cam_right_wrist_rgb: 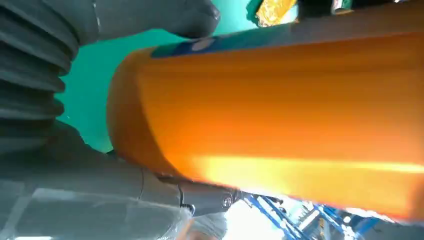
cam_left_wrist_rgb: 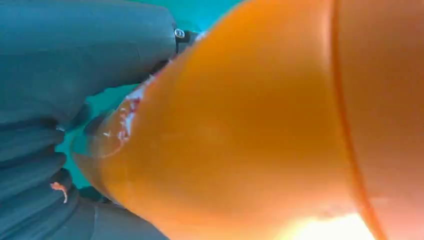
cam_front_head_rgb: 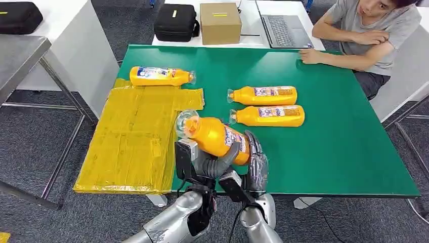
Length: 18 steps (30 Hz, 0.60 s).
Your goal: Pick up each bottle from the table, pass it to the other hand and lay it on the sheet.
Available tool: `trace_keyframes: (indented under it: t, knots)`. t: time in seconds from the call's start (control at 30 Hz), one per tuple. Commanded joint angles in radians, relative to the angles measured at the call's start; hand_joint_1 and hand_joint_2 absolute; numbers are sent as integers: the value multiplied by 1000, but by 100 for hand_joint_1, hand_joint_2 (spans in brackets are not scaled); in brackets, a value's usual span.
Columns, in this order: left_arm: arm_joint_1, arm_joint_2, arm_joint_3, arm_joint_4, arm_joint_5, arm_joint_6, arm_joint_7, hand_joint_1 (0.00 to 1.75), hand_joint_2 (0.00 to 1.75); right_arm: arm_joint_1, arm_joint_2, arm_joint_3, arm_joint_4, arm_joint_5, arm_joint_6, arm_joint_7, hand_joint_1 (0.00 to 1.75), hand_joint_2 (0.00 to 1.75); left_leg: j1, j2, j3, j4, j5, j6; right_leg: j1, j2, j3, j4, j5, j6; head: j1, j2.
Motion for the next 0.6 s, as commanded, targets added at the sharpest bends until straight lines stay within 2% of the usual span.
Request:
trace_keyframes:
  t: [0.03, 0.13, 0.43, 0.53, 0.6]
  knots:
    - [-80, 10, -78, 70, -40, 79, -31, 175, 175, -38, -11, 6, 100, -72, 0, 0, 0, 175, 1, 1, 5, 0, -2, -3, 1, 0, 5, 0, -2, -2, 0, 0]
    - [-88, 10, -53, 97, -184, 123, -31, 175, 175, -51, -20, 21, 116, -106, 0, 0, 0, 175, 1, 0, 4, 0, -2, -2, 1, 0, 5, 0, -2, -2, 0, 0]
    - [-98, 10, -44, 108, -221, 140, -31, 175, 175, -61, -18, 20, 129, -112, 0, 0, 0, 175, 1, 1, 5, 0, -2, -2, 1, 0, 5, 0, -2, -2, 0, 0]
    - [-113, 28, 9, 138, -431, 211, -31, 175, 175, -88, -25, 49, 166, -167, 0, 0, 0, 175, 1, 3, 3, 0, -1, -2, 1, 2, 3, -1, -1, -2, 0, 0]
    - [-122, 52, 46, 153, -468, 227, -31, 175, 175, -76, -37, 63, 153, -186, 0, 0, 0, 175, 1, 3, 5, 0, -2, -3, 1, 2, 4, 0, -1, -2, 0, 0]
